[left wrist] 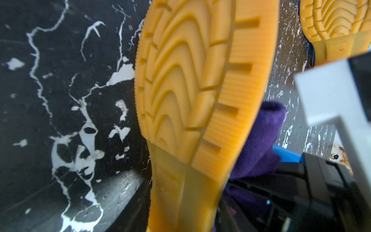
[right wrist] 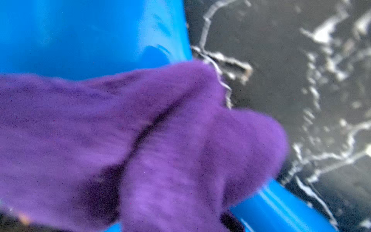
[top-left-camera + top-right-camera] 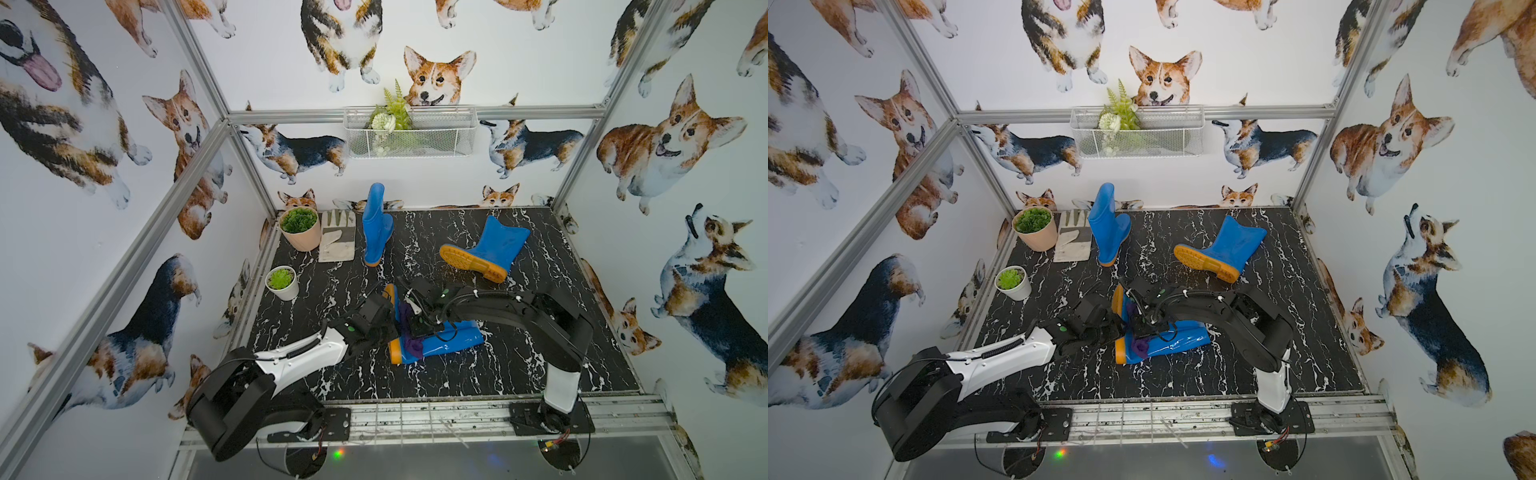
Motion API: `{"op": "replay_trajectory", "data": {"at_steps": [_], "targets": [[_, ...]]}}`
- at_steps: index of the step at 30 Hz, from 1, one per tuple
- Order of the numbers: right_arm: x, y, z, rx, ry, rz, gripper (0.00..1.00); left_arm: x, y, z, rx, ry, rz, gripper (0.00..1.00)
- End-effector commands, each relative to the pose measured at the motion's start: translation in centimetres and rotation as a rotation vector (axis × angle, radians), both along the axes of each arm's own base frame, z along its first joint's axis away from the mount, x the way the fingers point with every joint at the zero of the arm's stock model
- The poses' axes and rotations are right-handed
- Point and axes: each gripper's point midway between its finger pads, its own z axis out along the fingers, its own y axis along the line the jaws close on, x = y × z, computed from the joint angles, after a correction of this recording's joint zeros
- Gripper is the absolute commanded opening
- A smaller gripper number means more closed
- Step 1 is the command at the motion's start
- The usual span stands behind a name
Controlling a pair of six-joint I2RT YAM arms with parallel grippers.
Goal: Wipe the rubber boots with a cloth
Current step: Wipe the dirt off the rubber boot.
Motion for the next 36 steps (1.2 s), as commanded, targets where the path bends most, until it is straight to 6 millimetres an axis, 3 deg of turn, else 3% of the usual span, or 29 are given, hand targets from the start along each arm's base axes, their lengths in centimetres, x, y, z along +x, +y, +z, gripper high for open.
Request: {"op": "replay_trajectory", "data": {"at_steps": [1,6,9,12,14,15,18,21,23,25,27,31,33,36], "targets": [[-0.1,-8.7,-1.5,-0.169,0.07,-0.13,0.0,-0.6,0.7,-0.9,0.021,0.027,0.013,0.49],[2.0,-15.6,1.4,-0.192,0.021,-0.26,0.0,-0.6,0.6,-0.9,0.023,0.024,0.007,0.49],[2.9,-16.4,4.9,-0.162,-0.044,-0.291,0.0,-0.5,0.5,-0.8,0.018,0.023,0.007,0.49],[3.0,-13.9,7.7,-0.07,-0.105,-0.272,0.0,-0.4,0.5,-0.9,0.021,0.023,0.006,0.49],[2.4,-10.9,8.9,-0.027,-0.14,-0.215,0.0,-0.4,0.4,-0.9,0.021,0.026,0.007,0.49],[1.4,-7.9,9.2,0.02,-0.134,-0.156,0.0,-0.4,0.3,-0.8,0.018,0.027,0.007,0.49],[-1.2,-1.8,7.6,0.084,-0.063,-0.031,0.0,-0.2,0.2,-0.8,0.019,0.026,0.01,0.49],[-2.7,0.4,4.8,0.028,0.006,0.035,0.0,-0.3,0.2,-0.7,0.018,0.03,0.009,0.49],[-3.3,0.8,3.2,0.004,0.051,0.063,0.0,-0.4,0.2,-0.7,0.017,0.032,0.005,0.49],[-3.3,-0.8,1.6,-0.06,0.063,0.06,0.0,-0.5,0.4,-0.8,0.024,0.033,0.006,0.49],[-3.0,-3.7,0.4,-0.127,0.079,0.033,0.0,-0.5,0.5,-0.8,0.025,0.034,0.01,0.49],[-2.1,-11.4,-1.0,-0.146,0.153,-0.146,0.0,-0.5,0.3,-0.9,0.023,0.039,0.003,0.49],[-1.4,-15.8,-0.4,-0.111,0.173,-0.276,0.0,-0.6,0.2,-0.8,0.023,0.041,-0.004,0.49],[-0.5,-19.9,2.2,-0.086,0.112,-0.363,0.0,-0.7,0.1,-0.8,0.024,0.042,-0.017,0.51]]}}
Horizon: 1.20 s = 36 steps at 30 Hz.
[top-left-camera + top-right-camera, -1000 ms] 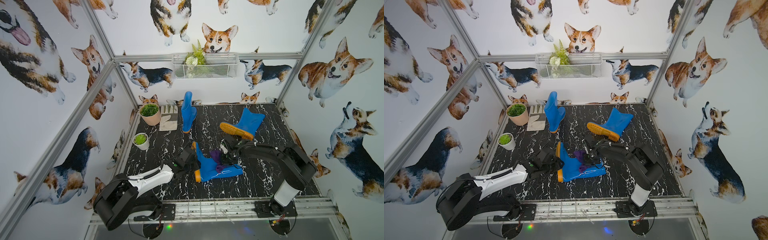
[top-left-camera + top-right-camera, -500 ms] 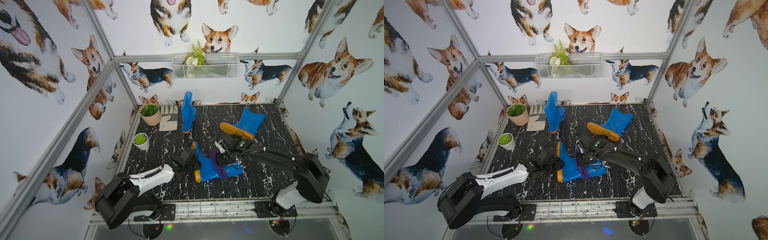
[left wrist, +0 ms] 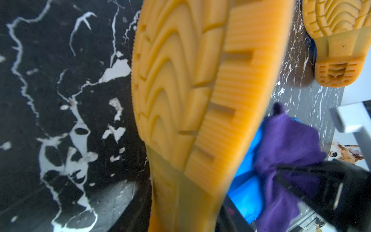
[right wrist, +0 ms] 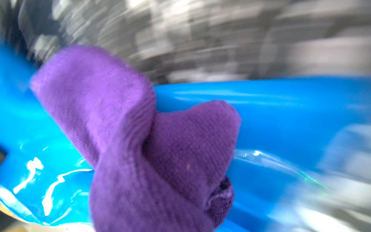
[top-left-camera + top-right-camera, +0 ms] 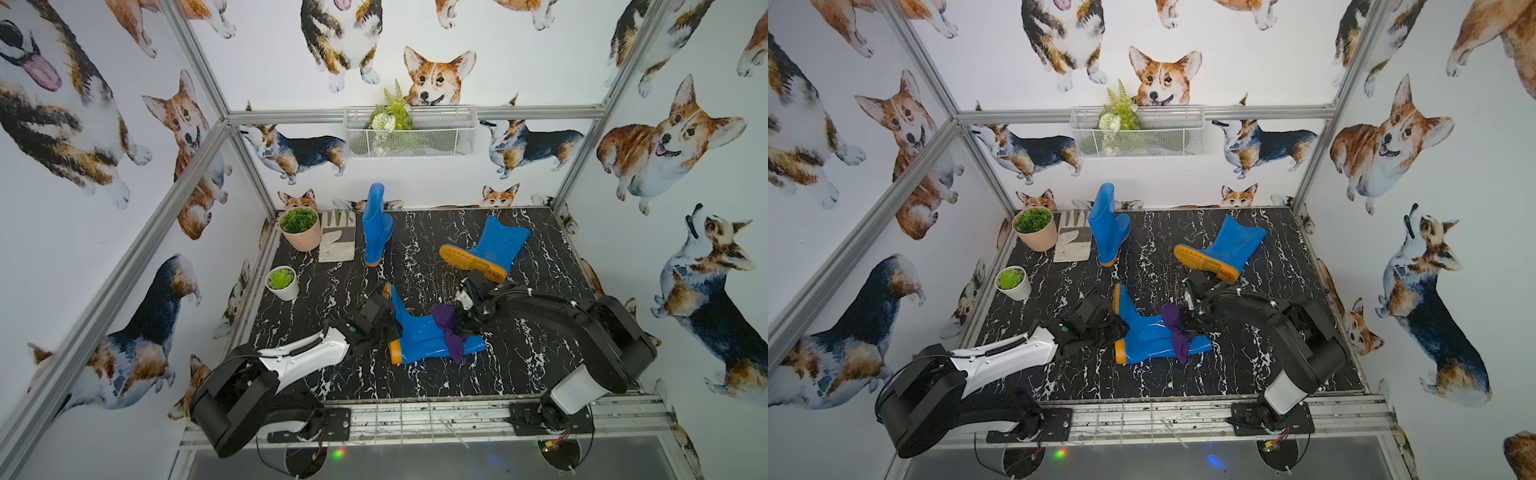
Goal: Wipe the rubber boots with a cloth
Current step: Wipe the dirt off the rubber boot.
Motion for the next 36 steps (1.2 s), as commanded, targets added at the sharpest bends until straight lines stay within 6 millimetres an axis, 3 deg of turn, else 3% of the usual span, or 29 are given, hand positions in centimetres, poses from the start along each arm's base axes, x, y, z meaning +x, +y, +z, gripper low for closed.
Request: {"op": "replay_trajectory", "data": {"at_steps": [1,4,8,15,22,26,29,32,36], "targets": [[-1.3,-5.8,2.0,-0.081,0.001,-0.059,0.0,-0.8,0.5,-0.6,0.039,0.033,-0.011,0.53],[-0.6,-6.2,4.9,-0.068,-0.082,-0.074,0.0,-0.9,0.5,-0.7,0.056,0.038,-0.022,0.59],[0.0,-3.6,7.0,0.0,-0.132,-0.07,0.0,-1.3,0.3,-1.0,0.092,0.041,-0.034,0.6],[-1.1,4.0,7.5,0.001,-0.172,0.112,0.0,-2.0,0.2,-3.0,0.144,0.094,-0.041,0.55],[-3.6,12.0,8.2,0.046,-0.222,0.307,0.0,-1.6,0.4,-1.8,0.156,0.08,-0.022,0.23],[-5.1,15.5,7.2,0.07,-0.206,0.403,0.0,-0.9,-0.3,-0.4,0.121,0.055,-0.018,0.04],[-5.3,15.8,5.4,0.033,-0.185,0.438,0.0,-0.5,-0.8,0.4,0.098,0.045,-0.028,0.0],[-4.4,14.1,4.1,-0.034,-0.182,0.454,0.0,-0.4,-1.1,1.1,0.07,0.041,-0.038,0.0],[-2.0,7.4,2.4,-0.142,-0.133,0.336,0.0,-0.2,-0.5,1.9,0.062,0.024,-0.035,0.0]]}}
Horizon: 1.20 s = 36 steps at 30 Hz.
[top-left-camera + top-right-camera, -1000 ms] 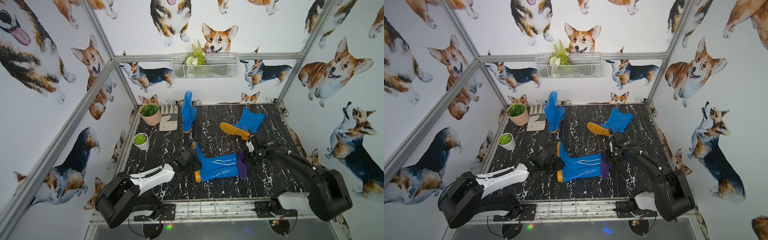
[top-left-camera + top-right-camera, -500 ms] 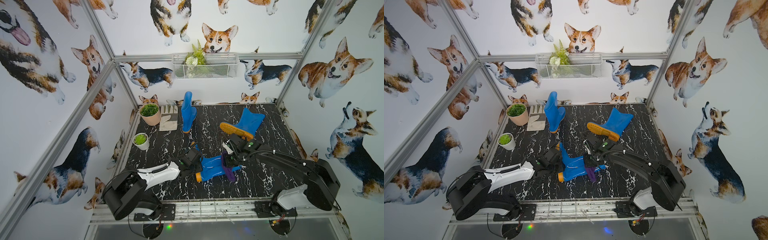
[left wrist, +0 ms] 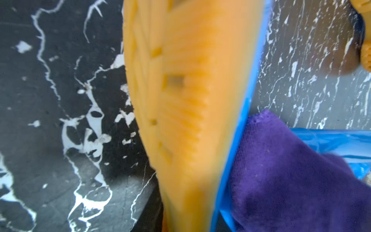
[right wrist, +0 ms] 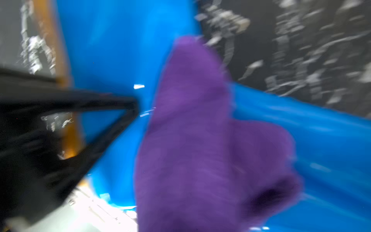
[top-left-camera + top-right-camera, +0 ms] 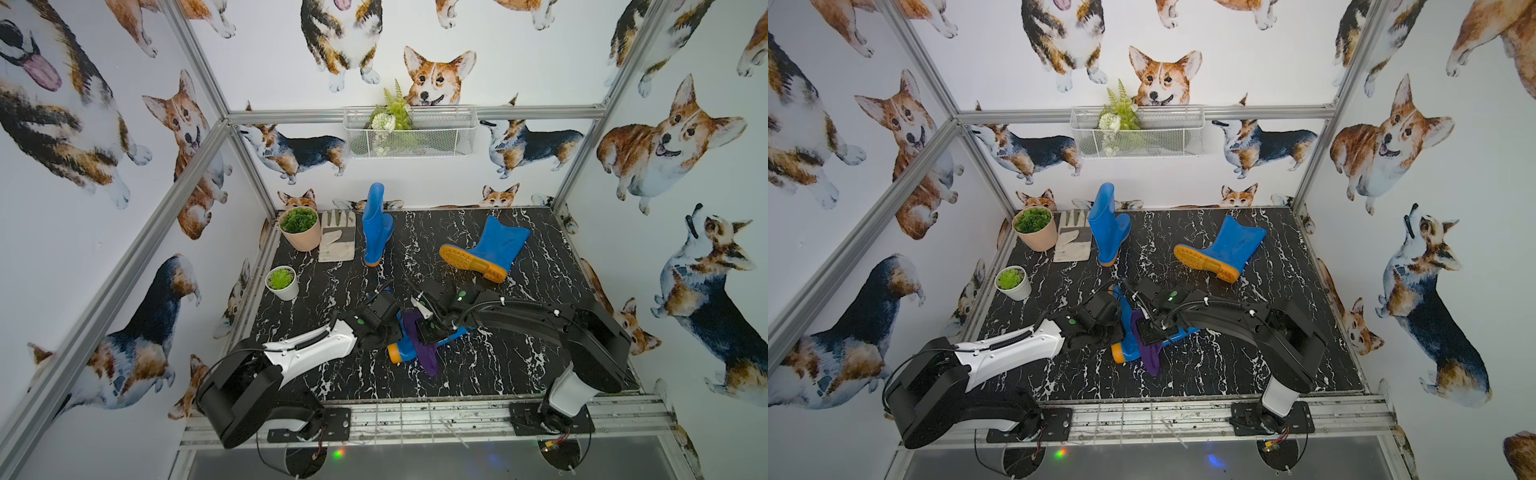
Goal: Wipe the rubber boots with a cloth
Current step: Wipe the dirt off the rubber boot.
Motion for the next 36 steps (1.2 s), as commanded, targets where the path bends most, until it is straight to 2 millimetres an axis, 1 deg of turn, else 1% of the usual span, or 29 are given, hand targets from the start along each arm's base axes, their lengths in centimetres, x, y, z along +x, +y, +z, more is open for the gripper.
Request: {"op": "replay_trajectory", "data": {"at_steps": [1,4,6,7,8,9,11,13,15,17,18,19,20,21,22,24,25,27,29,30,32,33,34,36], "targets": [[1.4,-6.7,-1.6,-0.137,0.015,-0.096,0.0,0.7,-0.5,1.6,-0.054,-0.036,-0.007,0.0],[2.7,-12.2,-1.7,-0.154,0.043,-0.235,0.0,0.8,0.0,2.1,-0.06,-0.044,-0.004,0.0],[3.2,-14.1,-1.1,-0.106,0.059,-0.318,0.0,1.1,0.3,2.4,-0.064,-0.049,0.001,0.0],[3.4,-14.4,-0.4,-0.074,0.057,-0.344,0.0,1.2,0.4,2.6,-0.065,-0.05,0.003,0.0],[3.7,-14.3,0.4,-0.053,0.038,-0.352,0.0,1.3,0.5,2.6,-0.066,-0.048,0.004,0.0],[3.9,-13.8,1.5,-0.02,0.019,-0.351,0.0,1.5,0.5,2.8,-0.064,-0.048,0.005,0.0],[4.0,-11.7,3.5,0.041,-0.031,-0.324,0.0,1.8,0.4,3.0,-0.066,-0.049,0.005,0.0],[3.5,-8.3,5.6,0.079,-0.109,-0.24,0.0,2.1,0.2,3.4,-0.071,-0.051,0.003,0.0],[2.3,-4.3,7.0,0.114,-0.163,-0.135,0.0,2.3,-0.1,3.6,-0.077,-0.054,0.002,0.0],[0.8,-0.8,7.1,0.136,-0.183,-0.038,0.0,2.4,-0.3,3.7,-0.083,-0.053,-0.001,0.0],[0.2,0.8,6.6,0.137,-0.18,0.008,0.0,2.4,-0.3,3.8,-0.086,-0.051,-0.001,0.0],[-0.3,1.7,5.9,0.13,-0.168,0.041,0.0,2.3,-0.4,3.8,-0.089,-0.048,-0.001,0.0],[-0.7,2.1,5.0,0.107,-0.143,0.065,0.0,2.3,-0.4,3.8,-0.091,-0.046,0.001,0.0],[-0.8,1.9,3.9,0.072,-0.119,0.072,0.0,2.3,-0.4,3.9,-0.093,-0.047,0.0,0.0],[-0.7,1.4,3.2,0.037,-0.118,0.075,0.0,2.3,-0.3,4.0,-0.094,-0.047,0.001,0.0],[-0.1,-0.7,1.8,-0.034,-0.123,0.045,0.0,2.2,-0.1,4.2,-0.092,-0.047,0.0,0.0],[0.3,-2.4,1.1,-0.049,-0.098,0.0,0.0,2.2,0.0,4.3,-0.093,-0.048,0.002,0.0],[1.2,-6.2,0.0,-0.025,-0.02,-0.139,0.0,2.2,0.2,4.5,-0.099,-0.052,0.006,0.0],[2.0,-9.2,-0.4,0.023,0.027,-0.269,0.0,2.3,0.3,4.6,-0.108,-0.052,0.01,0.0],[2.3,-10.9,-0.2,0.054,0.031,-0.334,0.0,2.3,0.3,4.6,-0.115,-0.05,0.013,0.0],[2.8,-12.8,1.3,0.067,-0.03,-0.369,0.0,2.3,0.0,4.6,-0.139,-0.038,0.008,0.0],[2.9,-13.3,2.3,0.062,-0.068,-0.37,0.0,2.3,-0.1,4.6,-0.146,-0.031,0.007,0.0],[2.9,-13.3,3.1,0.076,-0.087,-0.368,0.0,2.3,-0.2,4.5,-0.153,-0.023,0.006,0.0],[2.8,-12.6,4.8,0.115,-0.133,-0.357,0.0,2.4,-0.5,4.4,-0.17,-0.008,0.005,0.0]]}}
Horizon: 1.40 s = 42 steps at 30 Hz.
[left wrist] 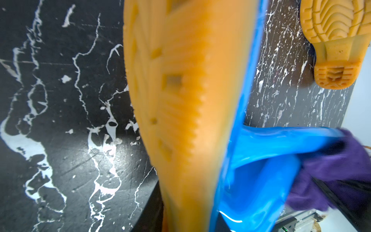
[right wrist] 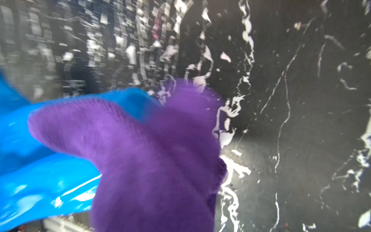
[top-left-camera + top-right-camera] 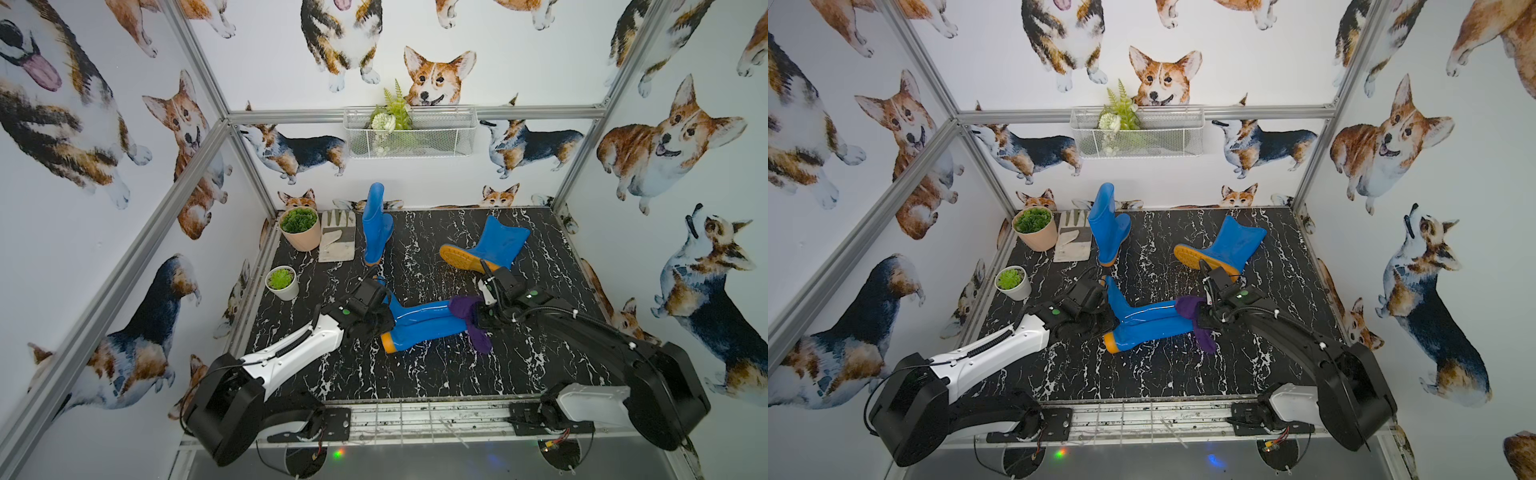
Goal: Wipe the rubber boots with a cloth
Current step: Wipe the dirt off the rubber boot.
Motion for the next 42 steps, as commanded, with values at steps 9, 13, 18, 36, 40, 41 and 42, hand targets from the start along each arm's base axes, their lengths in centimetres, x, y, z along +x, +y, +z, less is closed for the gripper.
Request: {"op": "replay_trajectory", "data": {"at_steps": [9,13,18,36,40,41,42], "targets": [[-4.4,12.1,5.7,0.053,-0.346,0.357,0.0,1.3,-3.4,1.5,-0.215,0.028,0.0,0.0],[-6.1,15.9,4.5,0.05,-0.338,0.469,0.0,1.2,-3.6,1.7,-0.239,0.032,0.001,0.0],[-4.7,14.0,3.1,-0.059,-0.363,0.444,0.0,1.0,-3.8,2.1,-0.269,0.033,-0.008,0.0],[-5.0,11.6,10.6,0.11,-0.694,0.377,0.0,1.2,-4.5,3.6,-0.399,0.045,0.021,0.0],[-7.2,17.9,9.6,0.133,-0.695,0.555,0.0,1.1,-4.5,4.1,-0.41,0.043,0.021,0.0],[-7.3,18.4,9.3,0.121,-0.693,0.577,0.0,1.0,-4.5,4.3,-0.413,0.042,0.019,0.0],[-7.1,18.5,9.1,0.102,-0.7,0.579,0.0,1.0,-4.5,4.3,-0.414,0.041,0.018,0.0]]}}
